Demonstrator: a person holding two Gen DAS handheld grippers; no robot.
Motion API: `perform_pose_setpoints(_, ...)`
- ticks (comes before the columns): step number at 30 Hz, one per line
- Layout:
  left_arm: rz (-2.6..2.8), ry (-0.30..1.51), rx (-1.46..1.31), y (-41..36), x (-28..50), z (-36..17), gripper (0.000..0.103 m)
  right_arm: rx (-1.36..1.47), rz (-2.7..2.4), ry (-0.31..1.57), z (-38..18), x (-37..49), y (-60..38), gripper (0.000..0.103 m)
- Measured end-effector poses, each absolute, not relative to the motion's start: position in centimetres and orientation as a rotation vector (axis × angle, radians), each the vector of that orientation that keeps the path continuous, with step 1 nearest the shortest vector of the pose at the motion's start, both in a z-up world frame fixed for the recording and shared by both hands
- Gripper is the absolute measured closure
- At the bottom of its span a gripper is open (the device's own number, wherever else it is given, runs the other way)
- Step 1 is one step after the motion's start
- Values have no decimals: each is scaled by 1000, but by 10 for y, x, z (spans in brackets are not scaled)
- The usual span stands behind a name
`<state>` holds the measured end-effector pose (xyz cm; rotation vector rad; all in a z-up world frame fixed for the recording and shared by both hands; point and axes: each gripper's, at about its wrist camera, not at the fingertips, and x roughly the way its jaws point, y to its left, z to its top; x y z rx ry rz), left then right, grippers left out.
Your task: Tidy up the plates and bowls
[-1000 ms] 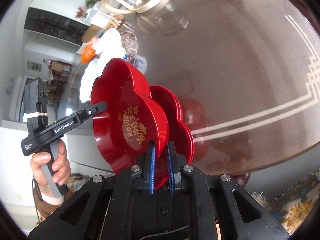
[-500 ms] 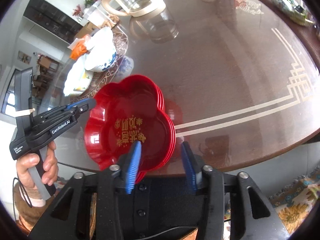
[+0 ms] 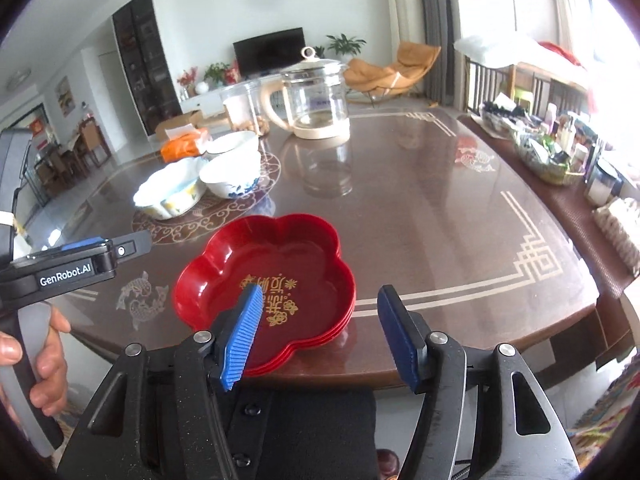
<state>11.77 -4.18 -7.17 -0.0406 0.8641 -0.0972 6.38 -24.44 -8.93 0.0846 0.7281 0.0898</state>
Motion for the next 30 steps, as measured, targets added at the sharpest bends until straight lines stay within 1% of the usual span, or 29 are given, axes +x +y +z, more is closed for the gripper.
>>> perform_pose_setpoints(11,-56,858,9,-31,98,-81,17,41,129,787,-102,44,-226,39)
perform_pose_setpoints(14,-72,890,18,-20,95,-94,17,20,182,862,-117,43,-217,37)
perform_pose_setpoints(18,-59,923,-27,5,88,-116,17,35,284,990,-146,45,-201,37)
perform_pose_setpoints(22,-28,942,-84,28,87,-130,17,100,361,1112,-173,63,-185,37)
perform_pose_setpoints(25,14,947,-111,42,88,-136,17,219,414,1193,-186,82,-179,37)
perform_pose_setpoints(30,28,975,-146,51,90,-147,17,416,461,1238,-191,108,-176,37)
